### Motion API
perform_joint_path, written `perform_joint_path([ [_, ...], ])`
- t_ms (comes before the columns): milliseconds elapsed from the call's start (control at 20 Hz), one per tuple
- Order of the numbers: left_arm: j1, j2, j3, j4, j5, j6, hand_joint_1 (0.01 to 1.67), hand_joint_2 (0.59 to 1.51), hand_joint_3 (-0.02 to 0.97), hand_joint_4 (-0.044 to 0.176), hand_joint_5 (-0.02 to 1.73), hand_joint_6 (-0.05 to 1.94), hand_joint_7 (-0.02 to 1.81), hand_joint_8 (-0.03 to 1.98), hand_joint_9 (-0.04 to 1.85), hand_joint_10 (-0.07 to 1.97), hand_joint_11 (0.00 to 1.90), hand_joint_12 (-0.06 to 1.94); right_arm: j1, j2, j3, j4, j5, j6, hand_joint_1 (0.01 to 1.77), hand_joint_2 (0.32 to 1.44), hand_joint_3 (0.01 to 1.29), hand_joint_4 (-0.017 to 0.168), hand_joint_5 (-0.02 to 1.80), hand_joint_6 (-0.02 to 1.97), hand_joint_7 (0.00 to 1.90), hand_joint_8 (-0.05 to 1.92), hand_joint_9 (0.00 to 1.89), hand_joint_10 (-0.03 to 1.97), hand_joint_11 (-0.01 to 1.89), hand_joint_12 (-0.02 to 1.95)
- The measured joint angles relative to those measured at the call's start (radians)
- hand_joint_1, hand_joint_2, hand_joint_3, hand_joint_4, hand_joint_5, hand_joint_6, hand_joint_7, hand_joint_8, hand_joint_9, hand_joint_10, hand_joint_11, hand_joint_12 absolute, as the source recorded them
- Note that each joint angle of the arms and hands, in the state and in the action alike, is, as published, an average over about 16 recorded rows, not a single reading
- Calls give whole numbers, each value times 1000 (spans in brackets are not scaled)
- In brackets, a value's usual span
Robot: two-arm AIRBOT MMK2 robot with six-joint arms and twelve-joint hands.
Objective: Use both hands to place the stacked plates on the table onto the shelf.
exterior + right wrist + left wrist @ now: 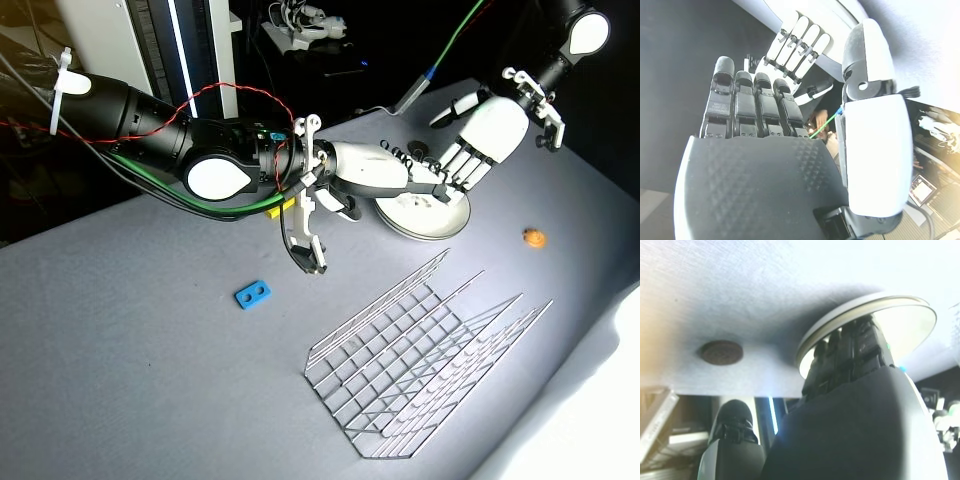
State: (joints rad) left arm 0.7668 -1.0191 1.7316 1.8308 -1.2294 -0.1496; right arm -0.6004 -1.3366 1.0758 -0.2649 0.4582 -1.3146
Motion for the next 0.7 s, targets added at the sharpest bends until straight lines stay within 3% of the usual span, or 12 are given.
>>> perform_joint_path([
  [450, -40, 2, -112, 3, 63, -26, 15, 1129, 14, -1, 2, 4, -9, -18, 14, -3, 14, 3, -6, -10, 2, 1, -7, -12, 1078, 1013, 22, 1, 20, 20, 21, 12, 20, 5, 14, 453],
  [700, -63, 1, -149, 9, 85, -33, 15, 1131, 14, -1, 2, 4, -9, -20, 20, 3, 14, 5, -8, -43, 25, 1, -8, -21, 1103, 1016, 22, 1, 70, 20, 61, 11, 61, 5, 14, 540],
])
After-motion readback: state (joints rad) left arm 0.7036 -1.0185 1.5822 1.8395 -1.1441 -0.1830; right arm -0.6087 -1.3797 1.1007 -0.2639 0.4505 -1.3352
